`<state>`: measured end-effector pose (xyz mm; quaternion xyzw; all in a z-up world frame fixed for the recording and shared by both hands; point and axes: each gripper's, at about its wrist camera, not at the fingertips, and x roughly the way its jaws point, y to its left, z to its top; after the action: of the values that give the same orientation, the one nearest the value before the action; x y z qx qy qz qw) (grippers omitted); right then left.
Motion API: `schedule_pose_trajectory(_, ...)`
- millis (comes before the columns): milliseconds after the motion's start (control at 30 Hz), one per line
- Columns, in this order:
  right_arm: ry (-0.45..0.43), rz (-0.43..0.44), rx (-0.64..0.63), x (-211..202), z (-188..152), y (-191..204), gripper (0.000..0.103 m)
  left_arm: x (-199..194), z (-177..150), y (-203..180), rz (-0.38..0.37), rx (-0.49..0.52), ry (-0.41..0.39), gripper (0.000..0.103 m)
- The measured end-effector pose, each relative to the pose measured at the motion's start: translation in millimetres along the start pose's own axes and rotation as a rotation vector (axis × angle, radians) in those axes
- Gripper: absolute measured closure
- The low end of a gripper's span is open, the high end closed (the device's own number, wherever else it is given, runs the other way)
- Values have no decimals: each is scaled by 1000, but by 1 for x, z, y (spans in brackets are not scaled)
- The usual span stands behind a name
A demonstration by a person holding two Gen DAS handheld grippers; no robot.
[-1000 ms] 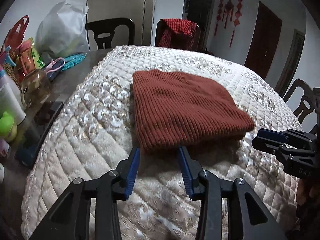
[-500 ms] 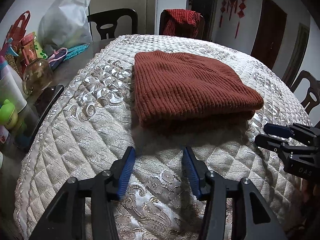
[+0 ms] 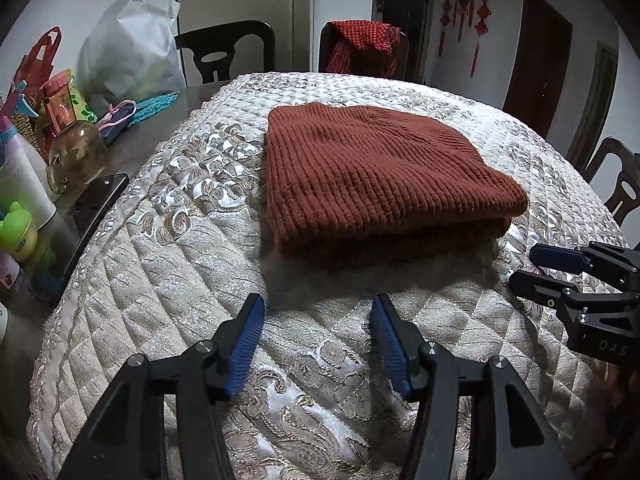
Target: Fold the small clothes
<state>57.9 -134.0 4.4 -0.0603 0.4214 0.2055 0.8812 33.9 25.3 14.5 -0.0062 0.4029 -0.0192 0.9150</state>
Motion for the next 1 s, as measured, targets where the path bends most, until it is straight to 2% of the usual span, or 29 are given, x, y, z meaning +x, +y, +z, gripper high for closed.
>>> schedule_pose_trajectory(233,5,4,-21,1,-1,4,48,0,0,0,4,2,1,44)
schedule_pose_trajectory(1000,3,10,-17,2,0,3,47,-1,-1,0,13,-4,4,42)
